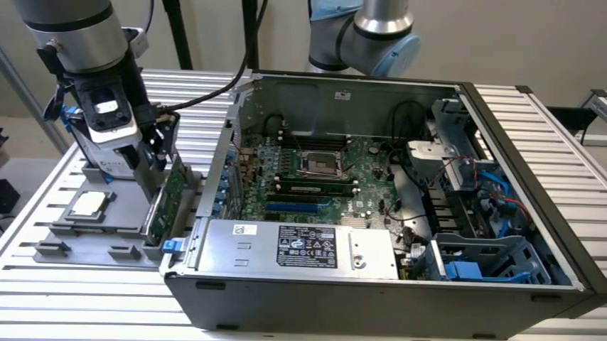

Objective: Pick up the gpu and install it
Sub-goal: 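Pick up the gpu and move the gpu toward the slot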

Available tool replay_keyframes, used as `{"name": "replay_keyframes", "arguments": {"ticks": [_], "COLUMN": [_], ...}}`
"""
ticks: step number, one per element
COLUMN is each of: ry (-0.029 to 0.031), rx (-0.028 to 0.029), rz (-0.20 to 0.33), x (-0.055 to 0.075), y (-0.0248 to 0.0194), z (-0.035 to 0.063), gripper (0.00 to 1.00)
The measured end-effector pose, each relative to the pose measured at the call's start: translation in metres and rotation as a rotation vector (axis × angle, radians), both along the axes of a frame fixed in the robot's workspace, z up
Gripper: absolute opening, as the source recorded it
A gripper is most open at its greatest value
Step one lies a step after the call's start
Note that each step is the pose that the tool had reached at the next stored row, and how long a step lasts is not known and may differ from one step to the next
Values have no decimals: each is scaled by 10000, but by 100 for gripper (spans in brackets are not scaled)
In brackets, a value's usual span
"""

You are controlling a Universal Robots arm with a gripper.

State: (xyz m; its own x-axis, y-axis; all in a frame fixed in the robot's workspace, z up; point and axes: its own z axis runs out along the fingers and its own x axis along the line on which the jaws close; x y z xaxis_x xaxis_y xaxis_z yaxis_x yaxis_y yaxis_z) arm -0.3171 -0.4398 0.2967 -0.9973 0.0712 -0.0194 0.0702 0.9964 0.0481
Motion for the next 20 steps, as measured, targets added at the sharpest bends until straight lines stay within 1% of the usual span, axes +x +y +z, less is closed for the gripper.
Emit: {"name": "replay_keyframes", "arguments": {"ticks": [12, 20], "ry": [1, 1], "rx": [0, -2], "rz": [0, 0], "x": [0, 1], "y": [-26, -59], "z": [-218, -363], "gripper": [48, 48]}}
